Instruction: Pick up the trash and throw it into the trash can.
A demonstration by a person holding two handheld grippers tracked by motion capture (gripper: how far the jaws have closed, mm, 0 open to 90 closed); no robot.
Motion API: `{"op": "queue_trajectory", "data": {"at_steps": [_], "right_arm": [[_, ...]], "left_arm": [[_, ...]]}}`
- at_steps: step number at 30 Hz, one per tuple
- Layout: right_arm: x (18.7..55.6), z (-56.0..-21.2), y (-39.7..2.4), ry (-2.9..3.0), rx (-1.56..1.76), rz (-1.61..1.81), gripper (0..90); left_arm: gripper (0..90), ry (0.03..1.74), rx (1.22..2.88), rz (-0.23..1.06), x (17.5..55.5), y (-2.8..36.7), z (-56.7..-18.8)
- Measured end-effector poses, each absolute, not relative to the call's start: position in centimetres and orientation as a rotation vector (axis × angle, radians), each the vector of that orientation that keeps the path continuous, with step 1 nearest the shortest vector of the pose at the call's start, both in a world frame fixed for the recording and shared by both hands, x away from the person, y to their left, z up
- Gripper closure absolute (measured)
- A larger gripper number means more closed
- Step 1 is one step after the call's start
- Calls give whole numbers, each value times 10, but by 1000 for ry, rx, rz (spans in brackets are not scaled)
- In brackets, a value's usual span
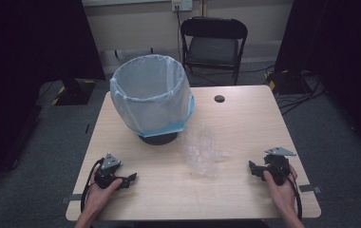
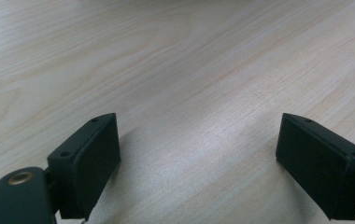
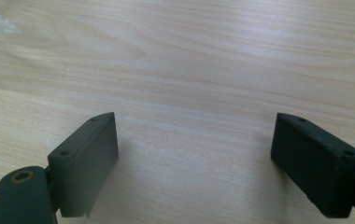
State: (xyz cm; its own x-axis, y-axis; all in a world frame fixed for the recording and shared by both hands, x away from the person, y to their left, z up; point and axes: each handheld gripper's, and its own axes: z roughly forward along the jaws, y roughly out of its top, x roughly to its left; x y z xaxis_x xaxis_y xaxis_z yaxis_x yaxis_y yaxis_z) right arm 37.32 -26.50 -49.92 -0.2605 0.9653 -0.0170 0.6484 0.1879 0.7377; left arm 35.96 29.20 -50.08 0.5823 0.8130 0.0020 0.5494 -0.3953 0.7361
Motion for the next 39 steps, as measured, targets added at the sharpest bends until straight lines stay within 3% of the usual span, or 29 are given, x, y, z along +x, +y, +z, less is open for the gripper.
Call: {"op": "queue_trajectory", "data": {"at_steps": [11, 19, 27, 39], "right_arm": [[373, -499, -265, 1982, 1506, 860, 141], [373, -499, -265, 1982, 1506, 860, 141], [373, -499, -265, 1982, 1506, 860, 141], [373, -499, -265, 1982, 1506, 860, 141]], "left_arm": [[150, 1097, 2108, 468, 359, 290, -499], [165, 1091, 2088, 370, 358, 282, -489], [178, 951, 2026, 323, 361, 238, -457], [169, 816, 2008, 182, 388, 160, -450]]}}
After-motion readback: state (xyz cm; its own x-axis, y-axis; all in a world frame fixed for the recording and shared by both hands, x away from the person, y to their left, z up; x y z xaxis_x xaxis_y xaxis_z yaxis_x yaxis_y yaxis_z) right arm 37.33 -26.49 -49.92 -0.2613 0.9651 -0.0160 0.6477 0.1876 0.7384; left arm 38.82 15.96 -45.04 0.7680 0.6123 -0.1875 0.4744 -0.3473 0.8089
